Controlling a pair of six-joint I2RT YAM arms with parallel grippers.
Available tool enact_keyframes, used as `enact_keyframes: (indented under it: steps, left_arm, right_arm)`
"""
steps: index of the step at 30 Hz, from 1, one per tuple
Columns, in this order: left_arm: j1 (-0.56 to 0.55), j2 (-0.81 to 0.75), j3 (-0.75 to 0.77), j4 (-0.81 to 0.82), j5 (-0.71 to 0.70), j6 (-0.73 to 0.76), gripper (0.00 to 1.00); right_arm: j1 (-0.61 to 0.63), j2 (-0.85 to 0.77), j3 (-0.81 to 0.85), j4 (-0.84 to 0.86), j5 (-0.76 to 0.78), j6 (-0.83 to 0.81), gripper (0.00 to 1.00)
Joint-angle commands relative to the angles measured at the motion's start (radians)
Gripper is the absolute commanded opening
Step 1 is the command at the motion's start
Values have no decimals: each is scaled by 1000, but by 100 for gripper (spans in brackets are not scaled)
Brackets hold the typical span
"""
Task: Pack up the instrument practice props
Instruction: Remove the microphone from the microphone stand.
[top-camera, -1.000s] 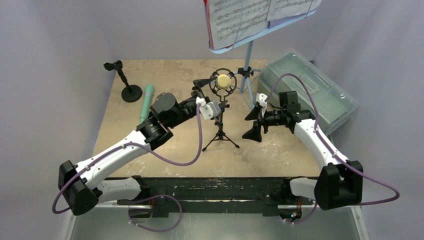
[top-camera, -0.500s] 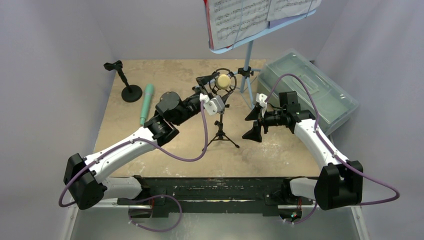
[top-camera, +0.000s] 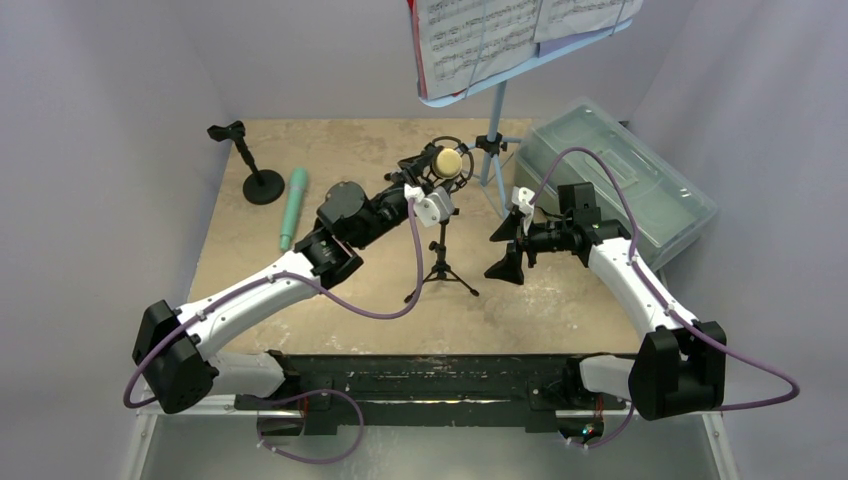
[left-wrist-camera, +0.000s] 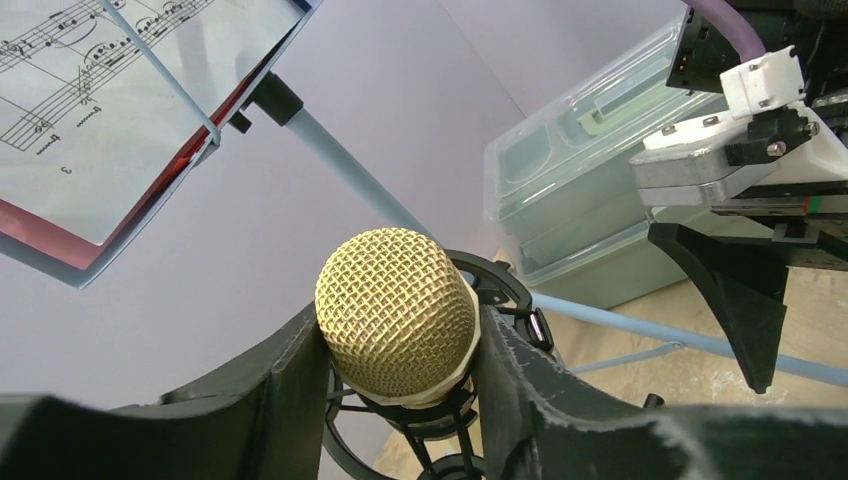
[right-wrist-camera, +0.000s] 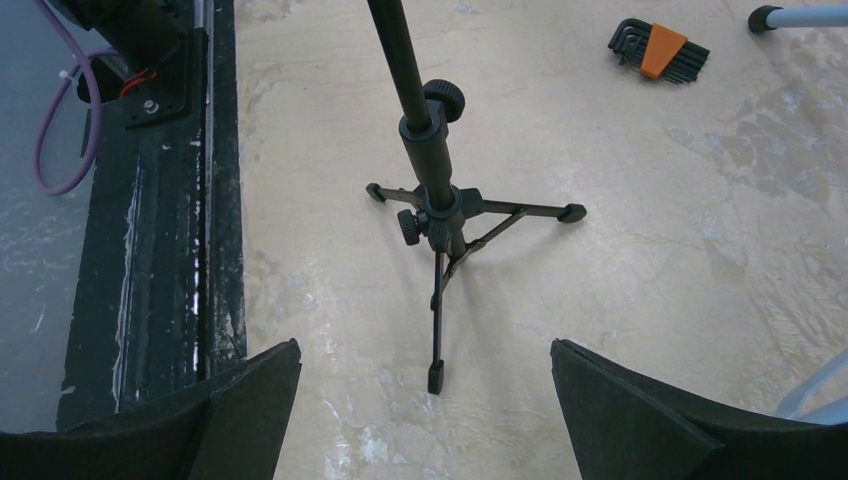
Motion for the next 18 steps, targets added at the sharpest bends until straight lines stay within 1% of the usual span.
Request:
enact_keyframes:
  steps: [1,2,3,4,6,14,18]
  left_arm:
    - [-4,-8,60,18,27,8,31]
    - [-5,-14,66,11,38,4,17]
    - [-5,-20,73,4,46,1,10]
    - [-4,-28,77,-2,51,-2,5]
    - [-6,-47,83,-13,64,-3,0]
    - [-6,-134,111,-17,162,-80,0]
    - [-6,-173,124,-10,186,-122,0]
  right_arm:
    - [-2,1,41,-4,-7,-19,99]
    - [-3,2,41,-4,-7,-19,99]
    - [-2,3,41,-4,-7,-19,99]
    - [-2,3,41,-4,-7,-19,99]
    - [-2,4,41,-4,-7,-21,99]
    - [-2,12,42,-6,-5,-22,99]
    - [-2,14,41,-6,-3,-22,99]
